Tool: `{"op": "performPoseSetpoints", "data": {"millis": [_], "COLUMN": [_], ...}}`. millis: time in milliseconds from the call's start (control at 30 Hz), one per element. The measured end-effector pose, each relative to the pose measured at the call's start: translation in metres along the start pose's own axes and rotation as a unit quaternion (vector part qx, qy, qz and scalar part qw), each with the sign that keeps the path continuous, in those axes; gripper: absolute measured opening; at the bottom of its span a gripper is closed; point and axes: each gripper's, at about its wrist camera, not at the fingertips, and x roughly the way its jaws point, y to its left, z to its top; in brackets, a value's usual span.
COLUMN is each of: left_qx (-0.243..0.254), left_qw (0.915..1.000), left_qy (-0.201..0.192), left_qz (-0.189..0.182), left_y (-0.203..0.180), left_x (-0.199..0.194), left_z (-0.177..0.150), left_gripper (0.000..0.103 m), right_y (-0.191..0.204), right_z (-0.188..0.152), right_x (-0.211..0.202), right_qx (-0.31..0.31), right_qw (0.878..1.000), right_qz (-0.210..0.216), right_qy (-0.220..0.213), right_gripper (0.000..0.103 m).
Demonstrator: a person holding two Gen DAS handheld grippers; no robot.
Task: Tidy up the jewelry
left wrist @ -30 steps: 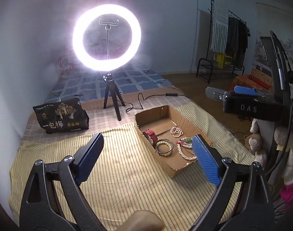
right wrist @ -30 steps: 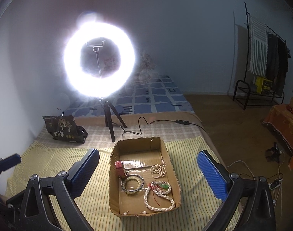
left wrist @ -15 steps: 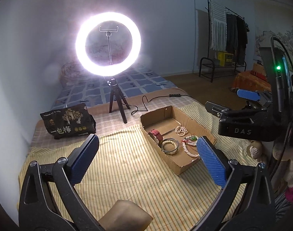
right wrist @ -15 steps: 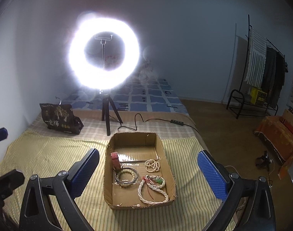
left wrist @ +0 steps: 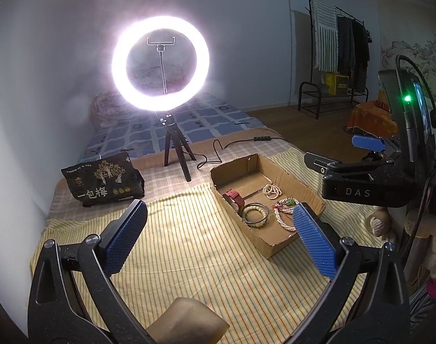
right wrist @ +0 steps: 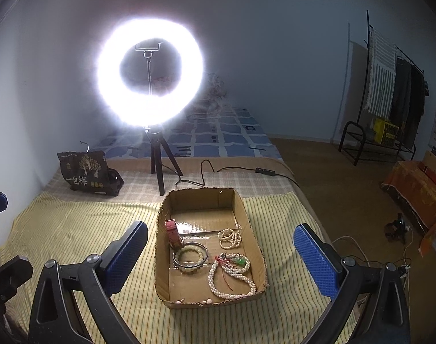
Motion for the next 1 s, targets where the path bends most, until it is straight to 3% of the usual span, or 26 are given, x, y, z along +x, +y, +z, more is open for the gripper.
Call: {"op": "performPoseSetpoints", "data": {"millis": [1000], "left_qx": [-0.001], "left_qw": [1.0], "left_qy": [0.001], "left_qz": [-0.003], "left_y": [-0.002], "left_x": [-0.0011], "left_z": [-0.0004], "left_gripper": [0.103], "right_y": [-0.0003], "right_z": [-0.0039], "right_x": [0.001], "right_qx": [0.005], "right_qw": [1.0], "right_qz": [0.001], "right_qy": [0.008], "right_gripper": [0.103]}}
